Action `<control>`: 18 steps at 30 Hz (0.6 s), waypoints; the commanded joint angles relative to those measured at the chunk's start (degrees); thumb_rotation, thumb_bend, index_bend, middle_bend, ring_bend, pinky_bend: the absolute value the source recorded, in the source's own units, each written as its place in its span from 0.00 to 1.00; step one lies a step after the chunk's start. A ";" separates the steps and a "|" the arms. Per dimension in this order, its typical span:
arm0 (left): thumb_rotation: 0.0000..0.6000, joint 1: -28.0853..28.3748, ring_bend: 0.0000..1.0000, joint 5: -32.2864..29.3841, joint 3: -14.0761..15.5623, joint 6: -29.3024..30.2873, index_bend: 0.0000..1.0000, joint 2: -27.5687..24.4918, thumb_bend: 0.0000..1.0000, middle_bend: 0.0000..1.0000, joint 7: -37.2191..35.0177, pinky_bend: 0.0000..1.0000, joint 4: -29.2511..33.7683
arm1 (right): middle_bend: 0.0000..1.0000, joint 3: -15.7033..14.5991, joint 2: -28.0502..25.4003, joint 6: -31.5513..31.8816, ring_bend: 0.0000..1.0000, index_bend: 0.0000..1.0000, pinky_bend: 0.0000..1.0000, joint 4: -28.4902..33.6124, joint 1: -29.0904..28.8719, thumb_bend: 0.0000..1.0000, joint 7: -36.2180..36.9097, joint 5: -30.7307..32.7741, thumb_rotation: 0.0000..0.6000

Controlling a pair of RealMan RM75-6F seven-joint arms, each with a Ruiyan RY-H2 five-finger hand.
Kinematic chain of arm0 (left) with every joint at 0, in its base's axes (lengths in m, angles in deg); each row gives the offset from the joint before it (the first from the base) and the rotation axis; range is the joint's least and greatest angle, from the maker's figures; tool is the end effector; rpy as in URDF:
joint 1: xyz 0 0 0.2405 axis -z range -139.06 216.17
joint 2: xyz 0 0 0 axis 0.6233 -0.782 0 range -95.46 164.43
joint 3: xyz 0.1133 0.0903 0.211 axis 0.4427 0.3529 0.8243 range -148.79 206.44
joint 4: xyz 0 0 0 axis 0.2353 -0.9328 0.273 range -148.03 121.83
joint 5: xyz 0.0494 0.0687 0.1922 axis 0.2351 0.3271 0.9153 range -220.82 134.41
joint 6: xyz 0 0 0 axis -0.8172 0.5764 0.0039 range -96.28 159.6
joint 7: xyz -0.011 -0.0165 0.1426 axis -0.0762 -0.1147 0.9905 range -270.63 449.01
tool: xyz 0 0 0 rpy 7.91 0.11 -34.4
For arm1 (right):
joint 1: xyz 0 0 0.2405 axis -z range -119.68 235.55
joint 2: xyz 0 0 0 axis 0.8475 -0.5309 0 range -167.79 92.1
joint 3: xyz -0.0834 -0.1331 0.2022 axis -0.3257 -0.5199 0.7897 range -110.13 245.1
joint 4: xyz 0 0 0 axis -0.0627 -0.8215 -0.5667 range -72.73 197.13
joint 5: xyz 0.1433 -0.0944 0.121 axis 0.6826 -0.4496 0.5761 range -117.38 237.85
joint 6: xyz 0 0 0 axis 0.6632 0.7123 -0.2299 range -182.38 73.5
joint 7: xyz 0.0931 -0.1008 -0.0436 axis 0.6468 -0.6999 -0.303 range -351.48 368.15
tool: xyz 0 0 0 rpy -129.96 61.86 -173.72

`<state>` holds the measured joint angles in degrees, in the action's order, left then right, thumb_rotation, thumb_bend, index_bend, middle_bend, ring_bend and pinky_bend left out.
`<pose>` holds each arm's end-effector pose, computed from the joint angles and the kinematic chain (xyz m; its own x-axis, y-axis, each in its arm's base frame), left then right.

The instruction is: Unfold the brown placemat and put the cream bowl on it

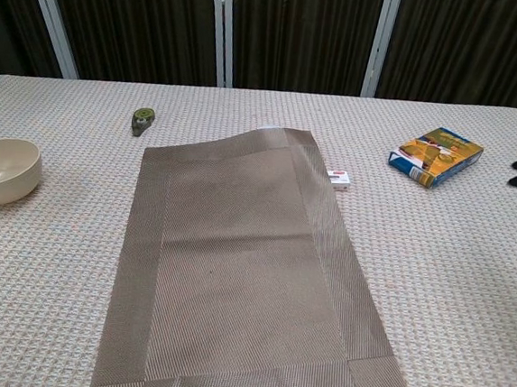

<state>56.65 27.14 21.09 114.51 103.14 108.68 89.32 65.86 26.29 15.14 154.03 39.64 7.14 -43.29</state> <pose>-0.2472 0.2540 0.1347 0.4310 -0.0462 0.9012 0.9023 0.0130 -0.4309 -0.2546 -0.2145 0.0984 0.5599 -0.1949 0.8053 -0.7612 -0.5049 0.4070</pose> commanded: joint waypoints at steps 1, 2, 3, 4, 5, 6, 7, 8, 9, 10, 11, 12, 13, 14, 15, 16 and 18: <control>1.00 -2.85 0.00 0.93 2.14 2.33 0.00 -2.19 0.00 0.00 0.69 0.00 2.30 | 0.00 -1.03 2.12 -3.64 0.00 0.16 0.00 -0.92 -3.85 0.00 0.80 -3.26 1.00; 1.00 -3.23 0.00 0.94 2.25 2.50 0.00 -2.49 0.00 0.00 0.37 0.00 2.47 | 0.00 -1.05 2.86 -4.48 0.00 0.17 0.00 -1.50 -4.79 0.00 0.76 -3.84 1.00; 1.00 -3.61 0.00 0.76 2.19 2.69 0.00 -2.70 0.00 0.00 -0.24 0.00 2.52 | 0.00 -1.09 3.74 -5.41 0.00 0.19 0.00 -2.12 -5.82 0.00 0.64 -4.52 1.00; 1.00 -4.07 0.00 0.46 2.22 2.73 0.00 -2.89 0.00 0.00 -1.23 0.00 2.50 | 0.00 -1.32 5.21 -7.10 0.00 0.19 0.00 -2.92 -7.36 0.00 0.28 -5.75 1.00; 1.00 -4.23 0.00 0.67 2.34 2.54 0.00 -3.10 0.00 0.00 -1.74 0.00 2.34 | 0.00 -1.40 6.13 -7.91 0.00 0.20 0.00 -3.63 -8.18 0.00 0.30 -6.08 1.00; 1.00 -4.34 0.00 1.05 2.57 2.26 0.00 -3.35 0.00 0.00 -1.89 0.00 1.98 | 0.00 -1.77 7.16 -8.74 0.00 0.21 0.00 -4.25 -9.19 0.00 0.09 -6.97 1.00; 1.00 -4.43 0.00 1.36 2.69 2.20 0.00 -3.45 0.00 0.00 -1.88 0.00 1.72 | 0.00 -2.04 7.90 -9.19 0.00 0.22 0.00 -4.70 -9.84 0.00 -0.19 -7.65 1.00; 1.00 -4.54 0.00 1.61 2.75 2.23 0.00 -3.47 0.00 0.00 -1.90 0.00 1.53 | 0.01 -2.27 8.43 -9.42 0.00 0.22 0.00 -5.09 -10.28 0.00 -0.36 -8.03 1.00; 1.00 -4.67 0.00 1.73 2.75 2.29 0.00 -3.45 0.00 0.00 -1.97 0.00 1.41 | 0.02 -2.62 8.92 -9.75 0.00 0.23 0.00 -5.36 -10.76 0.00 -0.59 -8.55 1.00; 1.00 -4.81 0.00 1.75 2.69 2.31 0.00 -3.45 0.00 0.00 -2.25 0.00 1.47 | 0.02 -3.15 9.47 -10.40 0.00 0.23 0.00 -5.47 -11.32 0.00 -0.91 -9.18 1.00; 1.00 -4.92 0.00 1.83 2.61 2.26 0.00 -3.54 0.00 0.00 -2.52 0.00 1.50 | 0.02 -3.63 10.08 -10.96 0.00 0.23 0.00 -5.56 -11.82 0.00 -1.15 -9.52 1.00; 1.00 -4.96 0.00 1.91 2.49 2.29 0.00 -3.59 0.00 0.00 -2.57 0.00 1.42 | 0.02 -3.95 10.59 -11.39 0.00 0.23 0.00 -5.63 -12.12 0.00 -1.44 -9.67 1.00; 1.00 -4.99 0.00 2.01 2.33 2.36 0.00 -3.58 0.00 0.00 -2.47 0.00 1.27 | 0.02 -4.28 11.27 -12.03 0.00 0.23 0.00 -5.70 -12.40 0.00 -1.89 -9.54 1.00; 1.00 -5.01 0.00 2.09 2.25 2.34 0.00 -3.52 0.00 0.00 -2.45 0.00 1.21 | 0.02 -4.43 11.85 -12.48 0.00 0.24 0.00 -5.76 -12.53 0.00 -2.23 -9.26 1.00; 1.00 -5.03 0.00 2.14 2.19 2.25 0.00 -3.49 0.00 0.00 -2.55 0.00 1.26 | 0.03 -4.54 12.48 -12.99 0.00 0.24 0.00 -5.93 -12.65 0.00 -2.69 -8.92 1.00; 1.00 -5.06 0.00 2.25 2.13 2.14 0.00 -3.49 0.00 0.00 -2.70 0.00 1.34 | 0.03 -4.69 13.24 -13.81 0.00 0.25 0.00 -6.27 -12.89 0.00 -3.34 -8.48 1.00; 1.00 -5.09 0.00 2.55 2.09 2.06 0.00 -3.44 0.00 0.00 -2.66 0.00 1.22 | 0.03 -4.82 14.22 -14.54 0.00 0.26 0.00 -6.99 -13.21 0.00 -4.20 -8.02 1.00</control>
<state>51.58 29.58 23.21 116.62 99.67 105.99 90.59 61.28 39.85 1.20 147.58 26.77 3.57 -51.73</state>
